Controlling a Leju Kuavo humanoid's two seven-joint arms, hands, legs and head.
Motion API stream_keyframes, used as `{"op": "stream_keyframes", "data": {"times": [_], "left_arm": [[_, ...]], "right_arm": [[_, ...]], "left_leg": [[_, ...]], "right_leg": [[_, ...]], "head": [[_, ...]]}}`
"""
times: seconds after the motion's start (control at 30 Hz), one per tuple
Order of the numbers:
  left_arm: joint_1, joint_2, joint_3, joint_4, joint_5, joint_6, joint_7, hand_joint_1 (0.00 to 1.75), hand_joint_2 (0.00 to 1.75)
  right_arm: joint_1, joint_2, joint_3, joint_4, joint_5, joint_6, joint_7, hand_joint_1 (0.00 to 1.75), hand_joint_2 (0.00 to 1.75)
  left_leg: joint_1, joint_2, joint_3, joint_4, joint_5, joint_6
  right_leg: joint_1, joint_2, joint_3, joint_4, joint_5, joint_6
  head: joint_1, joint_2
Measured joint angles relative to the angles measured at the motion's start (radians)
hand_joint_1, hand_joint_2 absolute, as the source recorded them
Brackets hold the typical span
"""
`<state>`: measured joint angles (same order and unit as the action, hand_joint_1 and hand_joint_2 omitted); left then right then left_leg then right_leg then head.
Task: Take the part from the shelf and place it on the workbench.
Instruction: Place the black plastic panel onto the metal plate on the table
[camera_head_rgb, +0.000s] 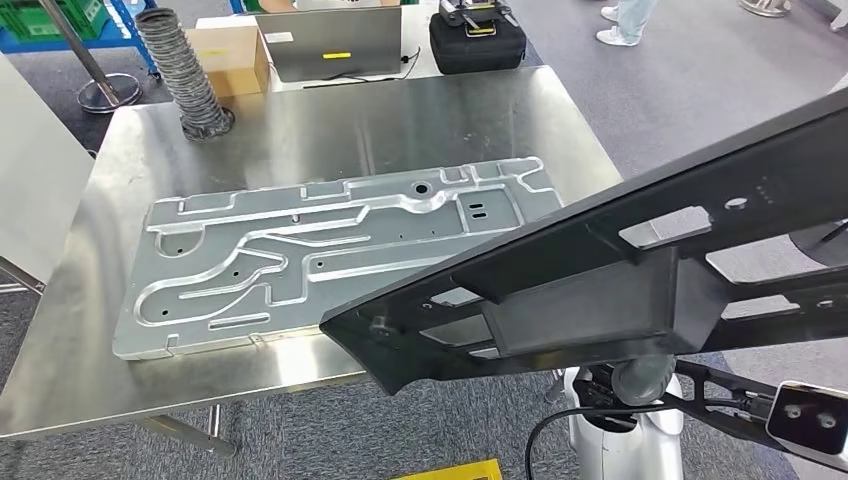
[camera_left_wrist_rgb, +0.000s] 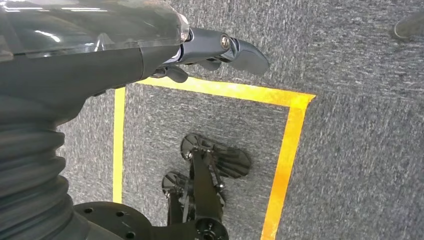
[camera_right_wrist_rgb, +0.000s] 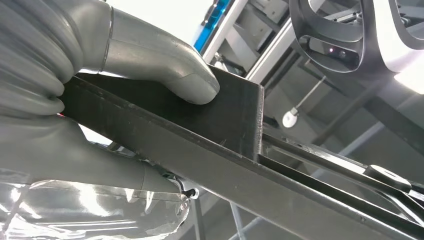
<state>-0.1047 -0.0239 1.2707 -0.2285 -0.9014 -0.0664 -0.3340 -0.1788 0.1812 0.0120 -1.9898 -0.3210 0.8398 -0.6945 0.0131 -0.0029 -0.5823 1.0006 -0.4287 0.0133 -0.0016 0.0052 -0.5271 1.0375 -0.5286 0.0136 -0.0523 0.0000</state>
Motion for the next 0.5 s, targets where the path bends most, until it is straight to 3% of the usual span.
{"op": "stream_keyframes", "data": {"times": [0.03,0.1,0.13,0.17,0.2,0.27,0.3,0.37,0.5], "left_arm": [[0.0,0.0,0.0,0.0,-0.001,0.0,0.0,0.0,1.75],[-0.001,0.0,0.0,0.0,-0.001,-0.001,-0.001,0.0,1.75],[-0.001,0.0,0.0,0.0,-0.001,-0.001,-0.001,0.0,1.75],[0.0,-0.001,0.0,0.0,0.0,-0.001,-0.002,0.0,1.75],[0.0,-0.001,0.0,0.0,0.001,-0.001,-0.003,0.0,1.75],[0.001,-0.002,0.0,0.0,0.006,-0.002,-0.008,0.0,1.75],[0.001,-0.002,0.0,0.0,0.008,-0.002,-0.011,0.0,1.75],[0.0,-0.003,0.0,0.0,0.01,-0.003,-0.015,0.0,1.75],[-0.001,-0.003,0.0,0.0,0.01,-0.004,-0.019,0.0,1.75]], "right_arm": [[0.0,-0.001,-0.002,0.0,0.005,-0.002,0.0,1.75,1.75],[0.0,-0.005,-0.01,0.003,0.018,-0.013,0.0,1.75,1.75],[0.0,-0.008,-0.017,0.005,0.027,-0.023,0.0,1.75,1.75],[-0.004,-0.011,-0.027,0.007,0.041,-0.038,0.0,1.75,1.75],[-0.011,-0.014,-0.038,0.01,0.057,-0.055,0.0,1.75,1.75],[-0.043,-0.026,-0.067,0.019,0.089,-0.091,0.0,1.75,1.75],[-0.065,-0.035,-0.083,0.026,0.099,-0.106,0.0,1.75,1.75],[-0.117,-0.059,-0.113,0.048,0.123,-0.149,0.0,1.75,1.75],[-0.241,-0.13,-0.155,0.12,0.176,-0.257,0.025,1.75,1.75]], "left_leg": [[0.001,0.0,0.005,-0.002,-0.001,0.005],[0.0,0.001,0.009,-0.002,-0.008,0.01],[0.0,0.0,0.012,-0.002,-0.011,0.011],[0.0,-0.001,0.016,-0.002,-0.015,0.01],[0.0,-0.002,0.023,-0.002,-0.02,0.009],[0.0,-0.003,0.038,-0.002,-0.031,0.005],[-0.002,-0.004,0.042,0.0,-0.036,0.0],[-0.004,-0.004,0.045,0.0,-0.044,-0.01],[-0.004,-0.002,0.036,0.027,-0.069,-0.029]], "right_leg": [[-0.002,0.0,-0.025,0.051,-0.025,0.004],[-0.006,-0.001,-0.107,0.189,-0.077,0.01],[-0.008,-0.001,-0.143,0.24,-0.086,0.012],[-0.01,-0.001,-0.163,0.256,-0.073,0.014],[-0.011,-0.001,-0.163,0.231,-0.039,0.014],[-0.012,-0.002,-0.119,0.096,0.053,0.009],[-0.01,-0.002,-0.095,0.034,0.084,0.005],[-0.005,0.0,-0.076,-0.022,0.102,-0.002],[-0.01,0.002,-0.07,-0.034,0.102,-0.02]], "head": [[0.0,0.0],[0.0,0.0],[0.0,0.0],[0.0,0.0],[0.0,0.0],[0.0,0.0],[0.0,0.0],[0.0,0.0],[0.0,0.0]]}}
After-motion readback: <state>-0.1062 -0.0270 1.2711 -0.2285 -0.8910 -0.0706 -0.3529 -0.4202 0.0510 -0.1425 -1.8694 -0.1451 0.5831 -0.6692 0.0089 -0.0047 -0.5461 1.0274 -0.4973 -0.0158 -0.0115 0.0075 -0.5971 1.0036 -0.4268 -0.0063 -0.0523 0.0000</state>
